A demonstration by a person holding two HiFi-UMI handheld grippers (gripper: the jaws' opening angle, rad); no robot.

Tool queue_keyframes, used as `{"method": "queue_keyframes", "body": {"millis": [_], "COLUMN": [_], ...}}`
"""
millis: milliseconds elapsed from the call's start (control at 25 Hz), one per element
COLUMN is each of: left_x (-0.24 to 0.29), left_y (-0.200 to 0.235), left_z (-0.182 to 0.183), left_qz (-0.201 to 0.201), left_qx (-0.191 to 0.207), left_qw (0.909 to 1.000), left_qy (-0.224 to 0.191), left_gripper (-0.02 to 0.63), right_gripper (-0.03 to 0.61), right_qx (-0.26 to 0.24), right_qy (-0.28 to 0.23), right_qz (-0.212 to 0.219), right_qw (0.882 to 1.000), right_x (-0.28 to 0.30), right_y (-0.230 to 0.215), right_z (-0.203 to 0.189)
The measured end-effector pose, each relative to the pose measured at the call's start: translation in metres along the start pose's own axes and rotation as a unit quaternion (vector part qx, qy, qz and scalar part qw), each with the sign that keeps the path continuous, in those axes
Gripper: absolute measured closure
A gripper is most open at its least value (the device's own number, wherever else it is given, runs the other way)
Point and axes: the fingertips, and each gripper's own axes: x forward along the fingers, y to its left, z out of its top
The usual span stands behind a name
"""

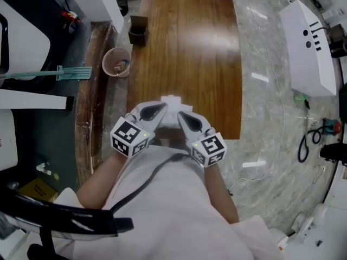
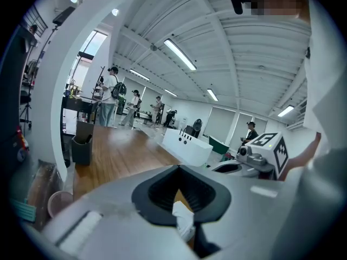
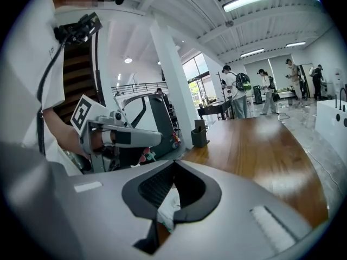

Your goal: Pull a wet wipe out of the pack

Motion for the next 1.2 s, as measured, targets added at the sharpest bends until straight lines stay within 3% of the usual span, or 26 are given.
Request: {"method": "queue_keyframes", "body": {"millis": [320,480,680,1040,1200], "left_x": [0.005,0.007,0.011,0.009,0.012], "left_y": [0.003,0.004,-0.001,0.011,0.010], "left_z": [-0.014,-0.028,-0.047,-0.075,-0.086], "left_qz": [0.060,0.087,0.091,0.137,0.146], "left_qx": [-0.020,-0.035,-0.066,-0.073,-0.046], "left_qw": [0.9980,0.9955,0.9933,0.9865,0.9853], "left_qy": [0.005,0.015,0.028,0.052,0.076], "left_gripper": [0.609,0.609,0.609,0.609,0.590], "right_gripper": [0.571,0.552,0.503,0.497,0.495], "right_qx": [-0.057,-0.090,-0.127,-0.185,-0.195], "right_qy": [0.083,0.146,0.203,0.256,0.271], "right_qz": [0.060,0.077,0.107,0.144,0.152], "right_qw": [0.993,0.982,0.965,0.938,0.930], "right_x": [0.015,0.027,0.037,0.051,0.057], "right_y": [-0.011,-0.016,-0.018,-0.015,-0.013], "right_z": [-0.037,-0.067,-0.096,-0.120,-0.128]}}
